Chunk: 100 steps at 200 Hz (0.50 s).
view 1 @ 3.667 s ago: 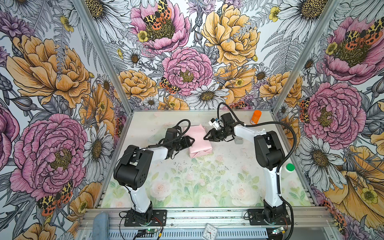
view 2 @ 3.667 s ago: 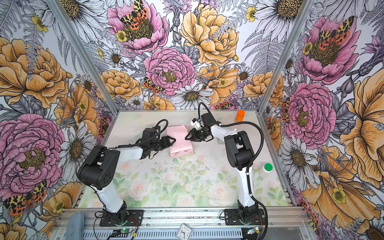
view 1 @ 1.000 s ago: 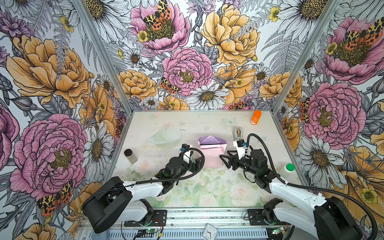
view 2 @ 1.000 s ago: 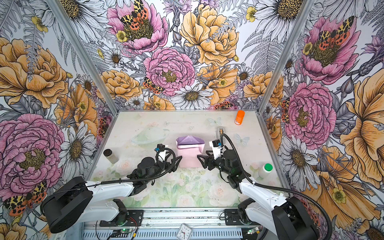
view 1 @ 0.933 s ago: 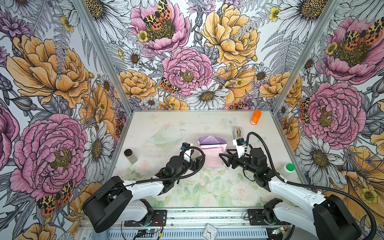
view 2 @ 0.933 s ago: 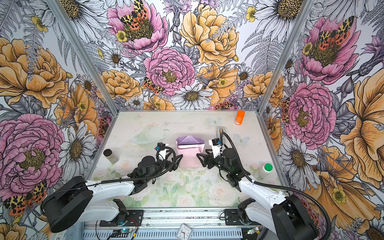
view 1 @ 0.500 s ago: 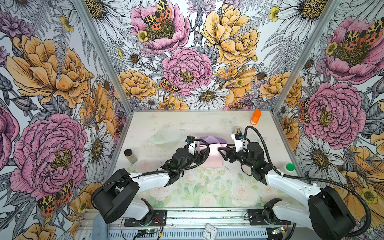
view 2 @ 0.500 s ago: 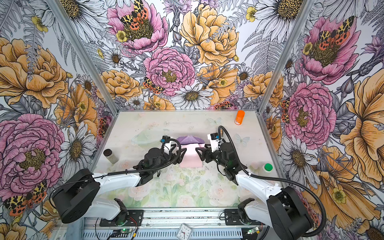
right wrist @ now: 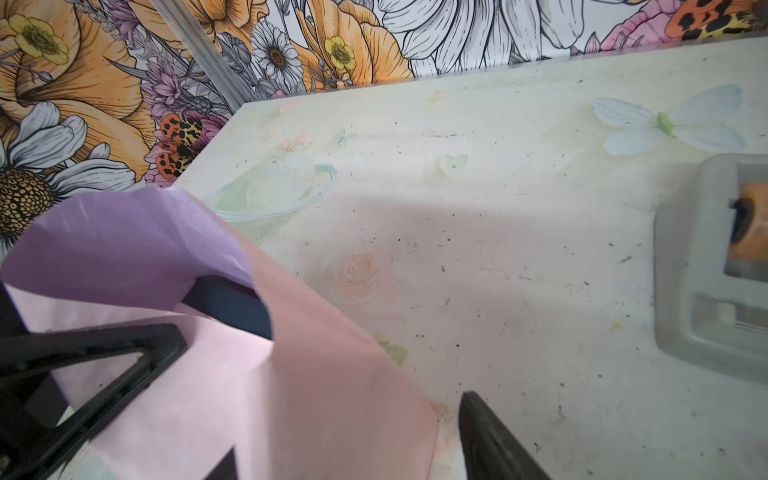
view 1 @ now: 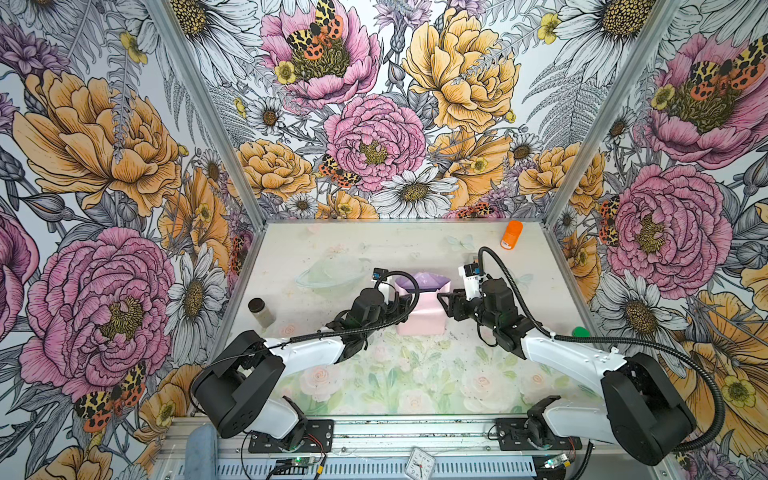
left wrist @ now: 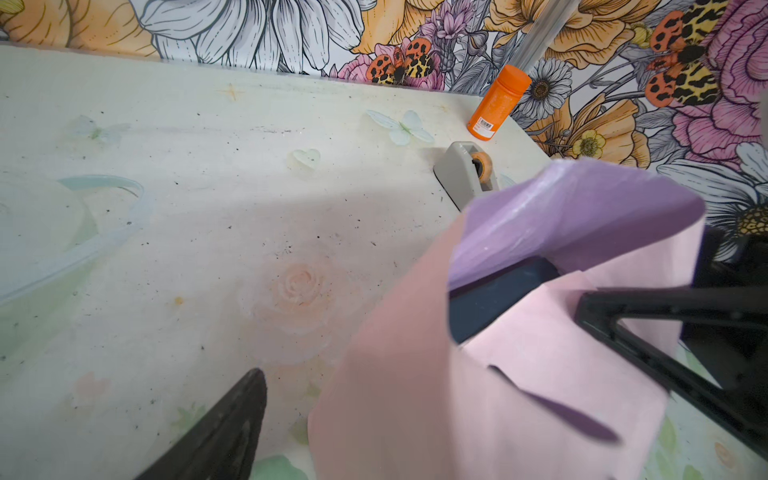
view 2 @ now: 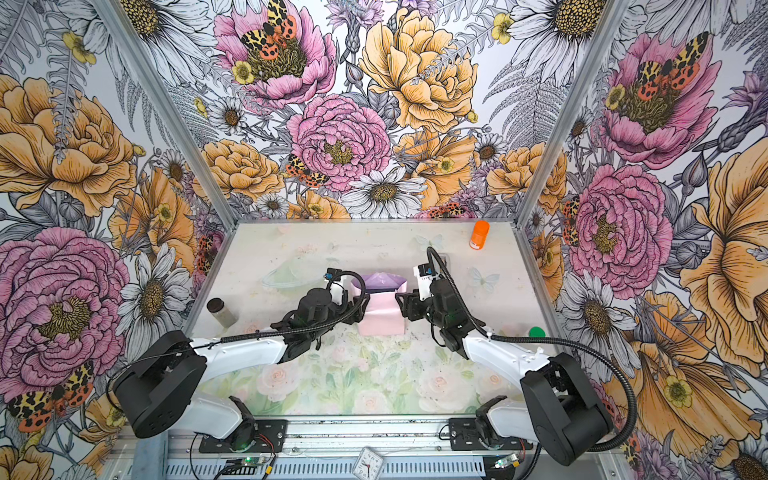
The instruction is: Wrap the gift box in paper
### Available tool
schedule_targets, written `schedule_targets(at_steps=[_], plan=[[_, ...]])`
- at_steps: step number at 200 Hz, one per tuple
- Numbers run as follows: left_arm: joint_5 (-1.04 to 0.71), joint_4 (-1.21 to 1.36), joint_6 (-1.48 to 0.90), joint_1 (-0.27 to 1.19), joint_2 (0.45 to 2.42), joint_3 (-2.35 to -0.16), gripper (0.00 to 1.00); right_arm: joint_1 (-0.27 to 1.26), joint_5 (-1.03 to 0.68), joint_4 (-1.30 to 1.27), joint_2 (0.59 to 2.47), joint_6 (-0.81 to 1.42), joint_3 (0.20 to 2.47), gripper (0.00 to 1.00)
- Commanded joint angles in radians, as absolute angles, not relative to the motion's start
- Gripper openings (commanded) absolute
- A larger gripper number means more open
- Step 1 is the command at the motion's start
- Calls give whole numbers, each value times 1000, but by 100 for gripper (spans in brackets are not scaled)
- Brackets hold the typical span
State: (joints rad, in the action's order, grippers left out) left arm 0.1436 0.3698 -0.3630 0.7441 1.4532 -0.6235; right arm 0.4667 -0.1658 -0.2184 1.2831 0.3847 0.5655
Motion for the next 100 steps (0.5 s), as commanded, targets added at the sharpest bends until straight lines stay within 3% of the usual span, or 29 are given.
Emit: schedule_targets(at_steps=[1, 100], plan=[[199, 257, -377, 736, 1448, -619, 82, 490, -56, -90, 1285, 365, 571, 63], [202, 215, -429, 745, 1480, -581, 82, 543, 109, 25, 1273, 508, 506, 60]])
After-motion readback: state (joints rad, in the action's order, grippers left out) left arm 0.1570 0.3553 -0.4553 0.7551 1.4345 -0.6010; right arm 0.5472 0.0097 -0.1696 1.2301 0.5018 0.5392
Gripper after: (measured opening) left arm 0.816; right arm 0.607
